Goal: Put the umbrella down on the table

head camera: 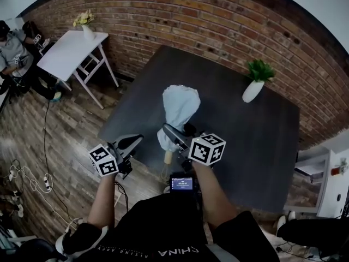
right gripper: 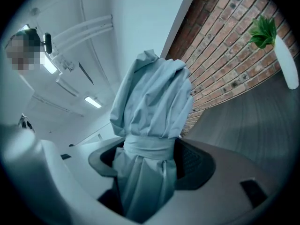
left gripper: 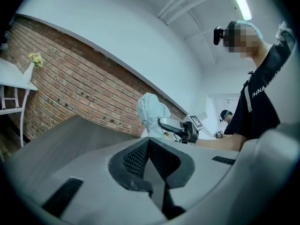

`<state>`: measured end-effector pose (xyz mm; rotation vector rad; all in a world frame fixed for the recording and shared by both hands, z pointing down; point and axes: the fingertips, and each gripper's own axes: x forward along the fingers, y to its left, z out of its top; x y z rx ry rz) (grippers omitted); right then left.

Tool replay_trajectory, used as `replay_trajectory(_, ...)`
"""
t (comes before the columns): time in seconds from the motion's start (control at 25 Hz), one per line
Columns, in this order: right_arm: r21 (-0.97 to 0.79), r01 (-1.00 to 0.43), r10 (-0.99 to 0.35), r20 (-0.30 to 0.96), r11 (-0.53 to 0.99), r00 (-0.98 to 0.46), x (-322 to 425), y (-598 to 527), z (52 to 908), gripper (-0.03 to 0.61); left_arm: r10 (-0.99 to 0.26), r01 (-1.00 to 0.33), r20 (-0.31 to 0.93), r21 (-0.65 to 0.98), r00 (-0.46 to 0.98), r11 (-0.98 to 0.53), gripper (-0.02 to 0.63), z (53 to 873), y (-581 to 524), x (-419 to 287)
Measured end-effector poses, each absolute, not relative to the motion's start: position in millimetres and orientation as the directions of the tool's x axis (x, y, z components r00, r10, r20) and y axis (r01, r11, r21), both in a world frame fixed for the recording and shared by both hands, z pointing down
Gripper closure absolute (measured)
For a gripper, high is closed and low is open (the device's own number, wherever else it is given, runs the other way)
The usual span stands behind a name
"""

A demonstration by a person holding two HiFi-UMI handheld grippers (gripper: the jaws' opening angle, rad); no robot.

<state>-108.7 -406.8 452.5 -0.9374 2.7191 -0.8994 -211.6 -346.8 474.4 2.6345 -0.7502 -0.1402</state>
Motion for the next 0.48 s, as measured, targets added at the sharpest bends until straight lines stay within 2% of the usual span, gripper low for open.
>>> replay_trajectory(0.28,-0.585,-0.506,-0.570,0.089,0.634,-0.817,-99,-450,456,0.272,-0.583,-0.540,0.020,0.403,0.812,-0.738,0.612,466,-391,-204)
replay_trajectory(0.48,-0.599,-0.506,-0.562,0.111,0.620,-0.819,-102,-468,466,0.272,-0.580,-0.538,0.035,0.421,0.814,-0.730,0.612,474,-410,-201)
